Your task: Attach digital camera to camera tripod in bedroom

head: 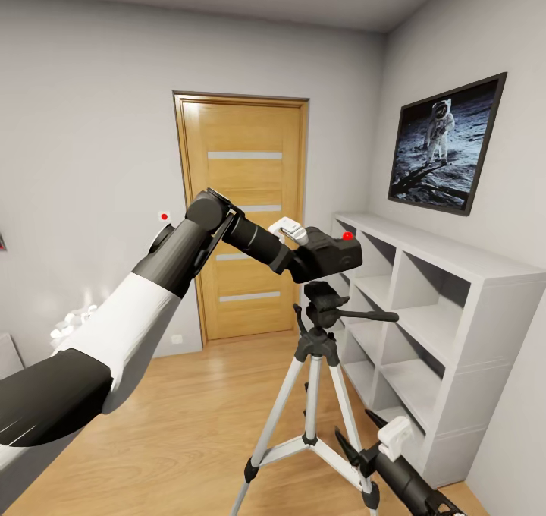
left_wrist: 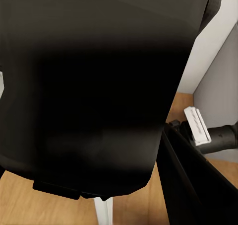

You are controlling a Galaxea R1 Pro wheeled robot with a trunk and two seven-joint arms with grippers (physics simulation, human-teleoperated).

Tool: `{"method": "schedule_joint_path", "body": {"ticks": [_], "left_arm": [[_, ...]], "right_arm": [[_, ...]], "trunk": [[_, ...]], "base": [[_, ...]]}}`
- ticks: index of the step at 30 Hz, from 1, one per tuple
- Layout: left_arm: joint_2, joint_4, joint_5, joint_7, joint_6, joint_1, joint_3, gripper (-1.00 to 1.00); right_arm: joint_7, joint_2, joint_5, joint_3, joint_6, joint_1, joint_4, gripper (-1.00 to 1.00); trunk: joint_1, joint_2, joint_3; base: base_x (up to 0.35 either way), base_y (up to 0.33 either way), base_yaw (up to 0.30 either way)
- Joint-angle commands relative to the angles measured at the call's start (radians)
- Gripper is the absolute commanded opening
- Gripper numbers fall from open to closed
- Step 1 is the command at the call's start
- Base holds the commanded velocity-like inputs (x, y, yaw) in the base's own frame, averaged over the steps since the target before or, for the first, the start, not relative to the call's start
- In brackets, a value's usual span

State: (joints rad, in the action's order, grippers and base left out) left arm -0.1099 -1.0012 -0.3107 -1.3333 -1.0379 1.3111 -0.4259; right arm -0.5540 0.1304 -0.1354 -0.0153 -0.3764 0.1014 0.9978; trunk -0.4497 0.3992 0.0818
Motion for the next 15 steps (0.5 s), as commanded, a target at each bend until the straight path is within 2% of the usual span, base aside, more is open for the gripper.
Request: {"method": "schedule_joint_path", "body": {"ticks": [1, 8, 13, 15], "left_arm": [[-0.001, 0.000, -0.011, -0.011, -0.009, 0.000, 0.001, -1.00], [-0.001, 0.000, -0.011, -0.011, -0.009, 0.000, 0.001, -1.00], [-0.001, 0.000, -0.011, -0.010, -0.009, 0.000, 0.001, -1.00], [-0.001, 0.000, -0.011, -0.010, -0.009, 0.000, 0.001, -1.00]], "right_arm": [[-0.005, 0.001, -0.010, -0.002, 0.007, 0.006, -0.002, 1.00], [-0.004, 0.000, -0.010, -0.002, 0.035, 0.051, -0.025, 1.00], [0.005, 0.000, -0.009, -0.002, 0.037, 0.121, -0.141, 1.00], [0.008, 0.000, -0.009, -0.002, 0.037, 0.126, -0.150, 1.00]], "trunk": [[0.000, 0.001, 0.000], [0.000, 0.001, 0.000], [0.000, 0.001, 0.000], [0.000, 0.001, 0.000]], "base": [[0.000, 0.000, 0.000], [0.000, 0.000, 0.000], [0.000, 0.000, 0.000], [0.000, 0.000, 0.000]]}}
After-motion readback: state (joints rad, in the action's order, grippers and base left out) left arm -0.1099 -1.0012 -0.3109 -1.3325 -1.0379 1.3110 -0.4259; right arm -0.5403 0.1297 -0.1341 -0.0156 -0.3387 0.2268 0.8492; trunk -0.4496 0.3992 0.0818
